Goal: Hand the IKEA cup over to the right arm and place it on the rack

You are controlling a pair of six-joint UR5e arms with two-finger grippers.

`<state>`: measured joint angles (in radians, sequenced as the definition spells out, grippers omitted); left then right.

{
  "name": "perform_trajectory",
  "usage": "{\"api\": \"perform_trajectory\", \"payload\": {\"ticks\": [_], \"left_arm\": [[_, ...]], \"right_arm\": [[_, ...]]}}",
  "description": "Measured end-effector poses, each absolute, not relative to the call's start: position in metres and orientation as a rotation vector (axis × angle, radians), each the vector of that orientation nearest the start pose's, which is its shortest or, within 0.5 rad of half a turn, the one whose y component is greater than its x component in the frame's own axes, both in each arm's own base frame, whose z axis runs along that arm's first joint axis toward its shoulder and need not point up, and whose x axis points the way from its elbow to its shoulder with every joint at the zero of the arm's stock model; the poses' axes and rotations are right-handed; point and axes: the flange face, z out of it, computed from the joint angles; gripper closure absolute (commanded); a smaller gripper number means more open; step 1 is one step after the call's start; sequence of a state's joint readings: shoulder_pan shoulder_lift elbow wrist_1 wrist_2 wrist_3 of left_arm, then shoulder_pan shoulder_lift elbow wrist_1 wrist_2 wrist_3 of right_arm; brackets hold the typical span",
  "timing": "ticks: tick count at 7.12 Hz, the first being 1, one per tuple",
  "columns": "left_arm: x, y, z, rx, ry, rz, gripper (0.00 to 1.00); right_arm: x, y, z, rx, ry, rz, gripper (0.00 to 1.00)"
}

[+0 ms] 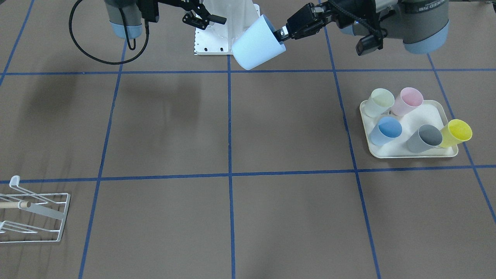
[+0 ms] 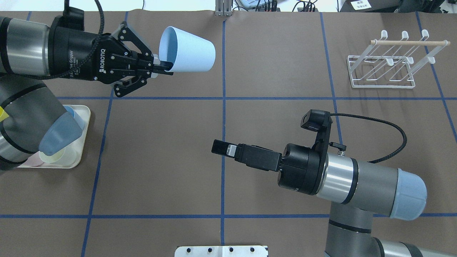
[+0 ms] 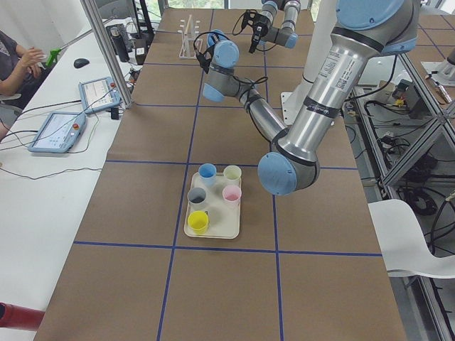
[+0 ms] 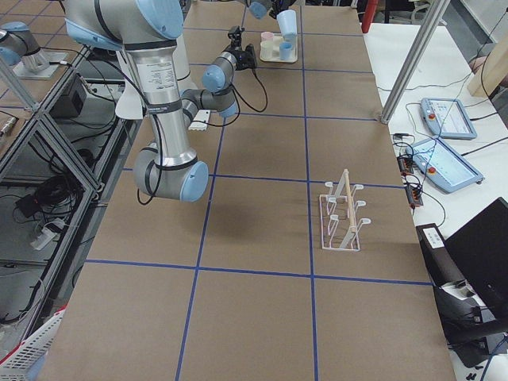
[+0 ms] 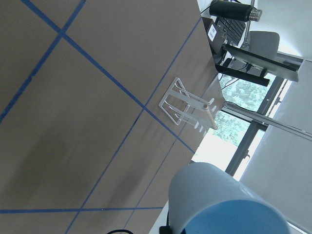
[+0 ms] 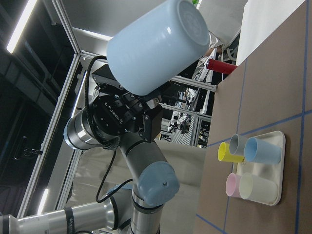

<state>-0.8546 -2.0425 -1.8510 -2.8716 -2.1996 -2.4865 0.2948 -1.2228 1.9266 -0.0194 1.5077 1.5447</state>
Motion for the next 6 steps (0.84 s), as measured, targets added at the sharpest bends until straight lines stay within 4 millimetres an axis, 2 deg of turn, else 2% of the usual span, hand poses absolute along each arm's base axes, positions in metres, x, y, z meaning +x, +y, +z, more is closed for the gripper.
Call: {"api": "perform_trajectory", "payload": {"ticks": [2, 4, 6], "left_arm": [[0.280, -0.422, 0.151, -0.536, 2.045, -0.523, 1.00], [0.279, -0.418, 0.157, -0.607, 2.087, -0.523, 1.00], [0.289, -0.408, 0.167, -0.710, 2.112, -0.484, 1.00]], "right_arm": [[-0.390, -0.273, 0.165, 0.292, -2.262, 0.237, 0.02], [-0.370, -0.295, 0.163, 0.249, -2.277, 0.244, 0.02], [-0.358, -0.306, 0.157, 0.240, -2.297, 0.244, 0.02]]}}
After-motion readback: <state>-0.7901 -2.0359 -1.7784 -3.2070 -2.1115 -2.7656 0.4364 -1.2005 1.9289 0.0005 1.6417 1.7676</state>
